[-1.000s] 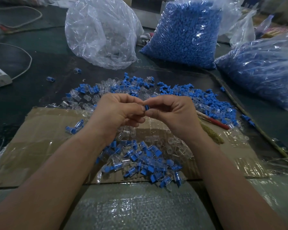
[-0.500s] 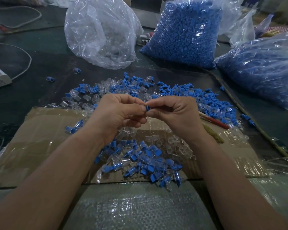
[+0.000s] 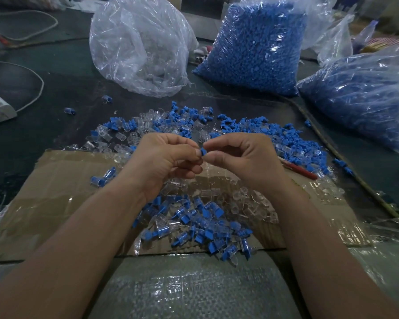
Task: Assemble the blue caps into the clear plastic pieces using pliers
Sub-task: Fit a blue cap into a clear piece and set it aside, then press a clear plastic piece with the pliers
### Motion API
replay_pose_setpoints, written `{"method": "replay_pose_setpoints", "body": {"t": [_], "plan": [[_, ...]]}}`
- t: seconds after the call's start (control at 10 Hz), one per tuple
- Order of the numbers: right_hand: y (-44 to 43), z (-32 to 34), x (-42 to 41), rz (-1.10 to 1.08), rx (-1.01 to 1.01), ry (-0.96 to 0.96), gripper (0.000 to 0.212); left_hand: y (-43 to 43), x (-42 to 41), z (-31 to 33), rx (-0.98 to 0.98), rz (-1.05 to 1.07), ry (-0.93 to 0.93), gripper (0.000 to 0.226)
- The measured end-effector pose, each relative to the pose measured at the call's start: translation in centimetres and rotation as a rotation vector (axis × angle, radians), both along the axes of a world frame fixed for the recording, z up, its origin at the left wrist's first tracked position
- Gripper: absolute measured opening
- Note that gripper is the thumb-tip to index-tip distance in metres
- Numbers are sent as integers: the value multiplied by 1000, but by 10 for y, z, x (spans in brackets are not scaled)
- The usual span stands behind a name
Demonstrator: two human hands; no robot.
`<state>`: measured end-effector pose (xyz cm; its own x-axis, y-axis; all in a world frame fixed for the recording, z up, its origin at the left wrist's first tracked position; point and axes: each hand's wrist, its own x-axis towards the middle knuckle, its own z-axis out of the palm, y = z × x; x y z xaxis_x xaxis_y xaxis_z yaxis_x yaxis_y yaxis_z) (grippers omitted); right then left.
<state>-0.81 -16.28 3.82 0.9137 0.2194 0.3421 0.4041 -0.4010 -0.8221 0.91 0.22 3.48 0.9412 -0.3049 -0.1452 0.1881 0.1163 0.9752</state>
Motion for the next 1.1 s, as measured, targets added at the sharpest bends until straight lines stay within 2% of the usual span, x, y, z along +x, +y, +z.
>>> {"method": "replay_pose_setpoints", "body": {"t": [0.2, 0.3, 0.4, 0.5, 0.7, 0.8, 0.9, 1.0, 1.1], "plan": [[-39, 13, 4, -423, -261, 29, 3, 0, 1, 1, -29, 22, 6, 9], [-66, 8, 10, -536, -442, 235, 47, 0, 1, 0, -29, 22, -4, 9], [-79, 6, 11, -540, -669, 500, 81, 0, 1, 0, -30, 22, -4, 9], [-85, 5, 10, -494, -740, 605, 95, 0, 1, 0, -29, 20, -7, 8], [-90, 2, 12, -529, -764, 606, 98, 1, 0, 1, -37, 25, -9, 8], [-90, 1, 13, -525, -810, 629, 83, 1, 0, 1, -41, 24, -8, 7], [-88, -2, 16, -506, -801, 631, 79, 1, 0, 0, -37, 25, -11, 7], [-89, -3, 16, -510, -754, 645, 86, 1, 0, 0, -38, 24, -11, 6], [-91, 0, 13, -468, -735, 697, 110, 1, 0, -1, -35, 25, -13, 7]]}}
